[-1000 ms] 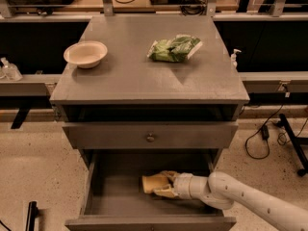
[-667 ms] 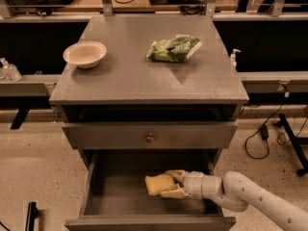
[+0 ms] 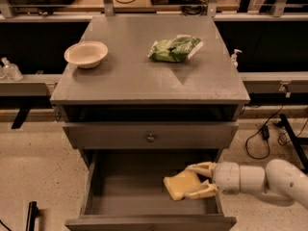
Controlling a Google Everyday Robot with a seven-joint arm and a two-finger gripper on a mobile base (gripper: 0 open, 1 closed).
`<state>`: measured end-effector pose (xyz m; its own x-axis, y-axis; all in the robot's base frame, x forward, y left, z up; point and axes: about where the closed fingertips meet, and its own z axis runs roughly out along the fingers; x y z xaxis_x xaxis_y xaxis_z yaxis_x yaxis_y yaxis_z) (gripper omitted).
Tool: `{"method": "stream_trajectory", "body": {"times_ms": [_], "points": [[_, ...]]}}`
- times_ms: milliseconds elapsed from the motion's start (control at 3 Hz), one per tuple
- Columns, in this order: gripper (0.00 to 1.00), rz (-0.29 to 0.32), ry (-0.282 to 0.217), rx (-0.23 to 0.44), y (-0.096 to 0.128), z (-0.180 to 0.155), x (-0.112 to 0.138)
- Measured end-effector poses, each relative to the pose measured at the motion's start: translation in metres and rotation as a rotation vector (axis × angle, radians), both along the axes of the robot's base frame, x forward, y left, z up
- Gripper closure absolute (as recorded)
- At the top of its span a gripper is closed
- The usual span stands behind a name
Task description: Pick sponge from middle drawer and place on counter
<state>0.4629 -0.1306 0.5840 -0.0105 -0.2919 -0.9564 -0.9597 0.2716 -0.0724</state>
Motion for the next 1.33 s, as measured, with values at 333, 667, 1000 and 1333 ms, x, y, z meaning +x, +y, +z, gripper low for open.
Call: {"method": "stream_trajectory", "body": {"times_ms": [333, 667, 1000, 1333], "points": [[1.0, 0.025, -0.046, -0.061, -0.025, 0.06, 0.0], [1.0, 0.044, -0.061, -0.111, -0.055, 0.123, 0.011], [1.0, 0.072, -0.026, -0.107, -0.086, 0.18, 0.029], [1.0, 0.081, -0.013, -0.097, -0.113, 0.236, 0.044]]}}
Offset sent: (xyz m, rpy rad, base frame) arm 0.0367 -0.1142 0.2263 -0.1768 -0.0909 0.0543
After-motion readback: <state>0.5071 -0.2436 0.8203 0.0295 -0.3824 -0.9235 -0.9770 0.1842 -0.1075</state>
